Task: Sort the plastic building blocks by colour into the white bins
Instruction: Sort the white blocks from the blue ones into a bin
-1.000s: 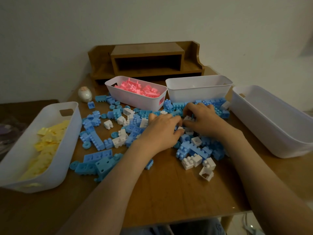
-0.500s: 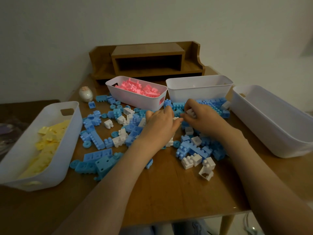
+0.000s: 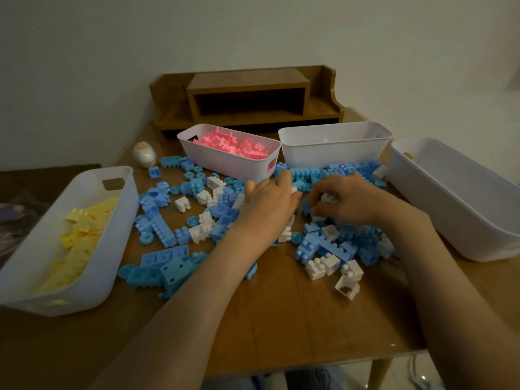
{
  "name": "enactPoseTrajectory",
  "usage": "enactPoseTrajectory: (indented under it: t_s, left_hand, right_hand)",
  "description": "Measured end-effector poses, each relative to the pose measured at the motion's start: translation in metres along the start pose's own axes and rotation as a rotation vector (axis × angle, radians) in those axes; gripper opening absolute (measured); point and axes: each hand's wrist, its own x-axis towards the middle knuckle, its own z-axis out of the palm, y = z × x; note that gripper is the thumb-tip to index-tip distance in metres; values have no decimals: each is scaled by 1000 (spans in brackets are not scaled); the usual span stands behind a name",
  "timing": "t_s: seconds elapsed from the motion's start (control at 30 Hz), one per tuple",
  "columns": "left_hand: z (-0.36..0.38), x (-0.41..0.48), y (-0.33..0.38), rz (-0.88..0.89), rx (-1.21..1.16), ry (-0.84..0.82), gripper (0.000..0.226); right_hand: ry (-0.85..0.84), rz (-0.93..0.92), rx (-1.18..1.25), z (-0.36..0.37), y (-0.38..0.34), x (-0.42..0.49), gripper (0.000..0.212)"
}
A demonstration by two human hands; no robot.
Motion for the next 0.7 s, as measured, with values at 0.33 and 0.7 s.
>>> enactPoseTrajectory:
  t_s: [0.33, 0.7]
  left_hand:
    - [0, -2, -2, 35, 15, -8, 37]
    - [2, -2, -6, 8, -55, 110, 34]
  right_hand:
    - [-34, 87, -183, 2, -10, 1, 15]
    - [227, -51, 299, 13, -17, 5, 21]
